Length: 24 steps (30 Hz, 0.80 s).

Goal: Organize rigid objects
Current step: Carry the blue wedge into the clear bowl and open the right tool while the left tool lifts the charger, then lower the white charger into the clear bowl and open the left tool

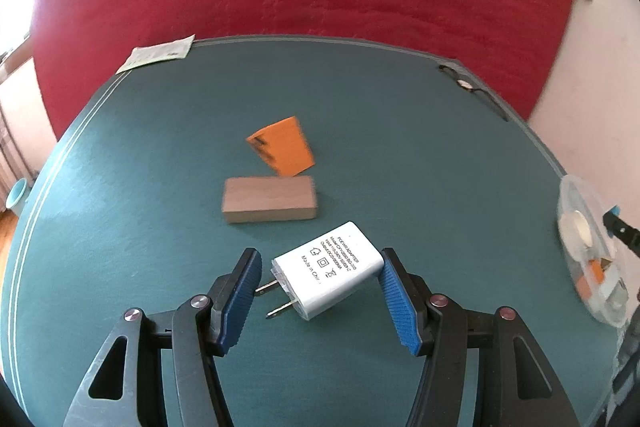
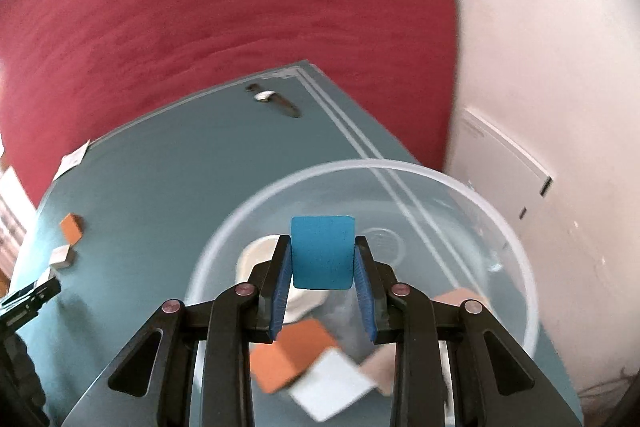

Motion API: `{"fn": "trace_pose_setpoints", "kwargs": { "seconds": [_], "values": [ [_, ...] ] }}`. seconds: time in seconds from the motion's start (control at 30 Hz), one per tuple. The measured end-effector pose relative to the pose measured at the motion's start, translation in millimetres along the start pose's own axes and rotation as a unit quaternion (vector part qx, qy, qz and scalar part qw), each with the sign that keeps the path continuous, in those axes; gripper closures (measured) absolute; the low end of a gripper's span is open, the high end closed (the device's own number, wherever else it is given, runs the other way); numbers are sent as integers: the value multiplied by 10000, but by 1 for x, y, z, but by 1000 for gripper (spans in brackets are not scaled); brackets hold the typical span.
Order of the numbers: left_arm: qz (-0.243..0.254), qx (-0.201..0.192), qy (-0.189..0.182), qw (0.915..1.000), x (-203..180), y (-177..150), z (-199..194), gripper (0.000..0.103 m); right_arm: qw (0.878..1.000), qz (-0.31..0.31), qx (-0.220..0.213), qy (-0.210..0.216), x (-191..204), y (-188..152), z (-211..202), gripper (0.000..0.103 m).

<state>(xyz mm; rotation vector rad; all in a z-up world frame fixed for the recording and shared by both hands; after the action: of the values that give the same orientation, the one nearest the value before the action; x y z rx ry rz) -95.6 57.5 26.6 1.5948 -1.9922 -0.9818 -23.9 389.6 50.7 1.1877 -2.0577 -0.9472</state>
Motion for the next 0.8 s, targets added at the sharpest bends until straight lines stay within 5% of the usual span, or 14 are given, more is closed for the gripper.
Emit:
{"fn": "trace_pose_setpoints", "kwargs": {
  "seconds": [0.13,0.8],
  "values": [
    [131,-44,-137,9998,-20,5,-3,40,9997,198,-18,-107,-21,-2,0,56],
    [930,-103,-1257,9876,-148,22,-5,40,9956,66,-656,-670,-49,-14,-13,46]
  ]
}}
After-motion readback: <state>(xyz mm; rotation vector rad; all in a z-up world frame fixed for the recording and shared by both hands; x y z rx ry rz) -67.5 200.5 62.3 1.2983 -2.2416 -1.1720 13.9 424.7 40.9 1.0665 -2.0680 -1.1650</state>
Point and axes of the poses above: each gripper's, at about its wrist camera, not at the fingertips, and z roughly the way its jaws point, x to its left, y to its top, the point moved 1 cm from there along z, roughly the way its jaws point, and after that the axes turned 5 degrees about -x, right-handed, at the moved point
